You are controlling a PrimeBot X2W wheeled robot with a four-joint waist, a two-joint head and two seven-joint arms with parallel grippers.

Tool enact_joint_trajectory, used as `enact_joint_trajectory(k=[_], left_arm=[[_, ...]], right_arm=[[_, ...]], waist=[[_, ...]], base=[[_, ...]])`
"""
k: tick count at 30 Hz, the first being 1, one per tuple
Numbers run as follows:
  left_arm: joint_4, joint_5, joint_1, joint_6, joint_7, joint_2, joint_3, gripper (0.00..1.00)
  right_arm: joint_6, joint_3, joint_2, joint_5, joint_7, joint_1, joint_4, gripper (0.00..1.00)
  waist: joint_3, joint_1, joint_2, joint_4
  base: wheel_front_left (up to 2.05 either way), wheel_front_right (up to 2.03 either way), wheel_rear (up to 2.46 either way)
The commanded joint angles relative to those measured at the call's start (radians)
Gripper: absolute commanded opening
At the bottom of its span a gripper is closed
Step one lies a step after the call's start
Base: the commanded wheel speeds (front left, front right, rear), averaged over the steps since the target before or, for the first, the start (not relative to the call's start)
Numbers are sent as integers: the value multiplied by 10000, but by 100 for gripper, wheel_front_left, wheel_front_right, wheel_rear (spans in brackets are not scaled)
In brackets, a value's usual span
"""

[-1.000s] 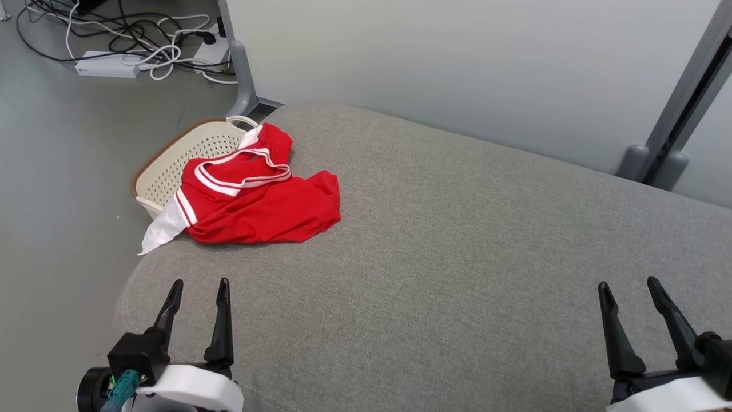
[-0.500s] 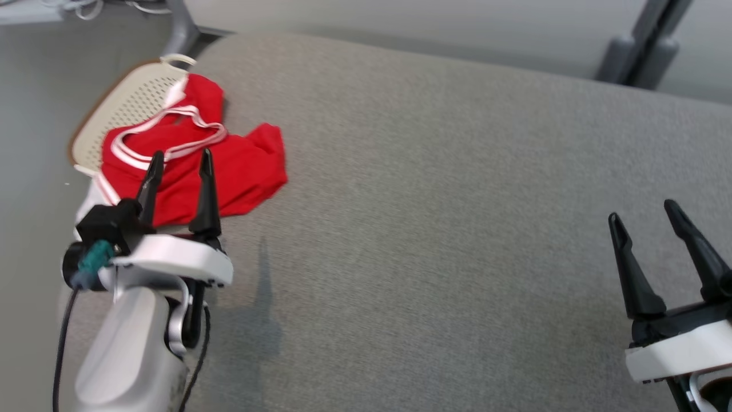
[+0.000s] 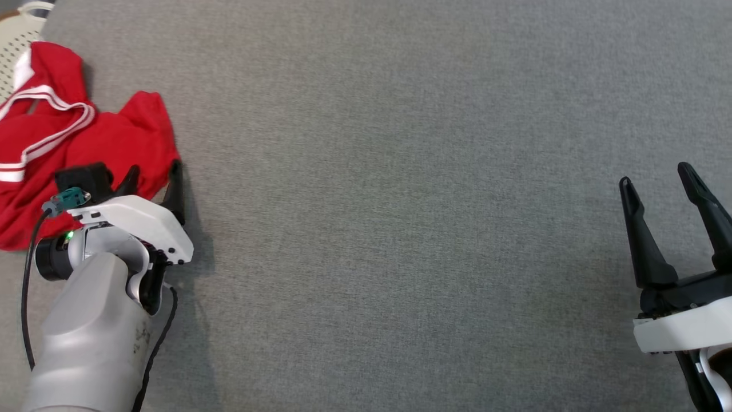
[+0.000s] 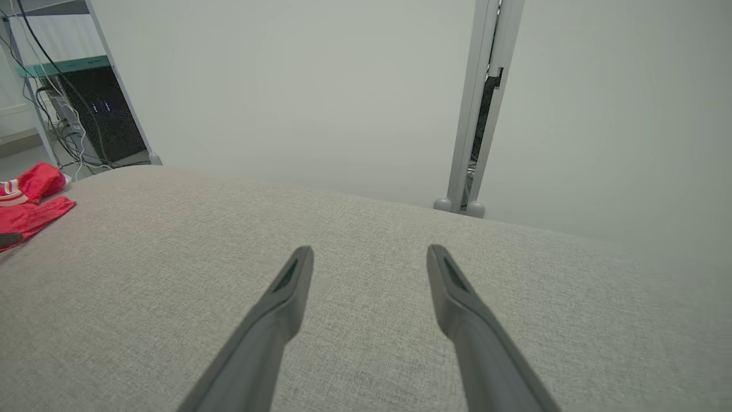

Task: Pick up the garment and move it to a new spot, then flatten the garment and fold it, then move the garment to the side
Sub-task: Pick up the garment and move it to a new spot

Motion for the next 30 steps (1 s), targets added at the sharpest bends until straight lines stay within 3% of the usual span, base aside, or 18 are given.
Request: enact_joint_trajectory(k=[1,5,6,7,8,13,18,23,30], left_arm=[[297,-94,-260,-59,115,94,10,100],[1337,-190,-676,-83,562,99,-6,100],[1489,-118,-745,-73,476,122,-53,73],[1642,-135,-811,-109,471,117,-66,16],[1806,-149,-871,-146,470,143,-87,0],[2003,-7,-1096,116,-440,276,-126,0],[1331,-91,-880,312,-905,403,211,0],[-1928,345,567,800,-911,521,1413,0],[-4998,1055,2805,903,-914,209,2381,0]], right_arm=[[4,-19,-69,37,-72,-133,45,100],[4,-57,-127,51,-144,-252,113,100],[4,-61,-134,48,-149,-278,128,100],[4,-53,-135,52,-141,-303,145,100],[4,-43,-142,52,-134,-317,155,100],[2,-40,-90,63,-197,-324,248,100],[4,-181,29,56,-297,-219,349,100],[2,-221,307,29,-537,-120,538,100],[4,-217,728,33,-785,270,921,100]], waist=[[233,0,0,-209],[339,0,0,-231],[356,0,0,-230],[364,0,0,-228],[368,0,0,-228],[238,0,0,-213],[-1,0,0,-145],[-601,0,0,-225],[-1684,0,0,-531]], base=[[0,0,0],[0,0,0],[0,0,0],[0,0,0],[0,0,0],[0,0,0],[0,0,0],[0,0,0],[0,0,0]])
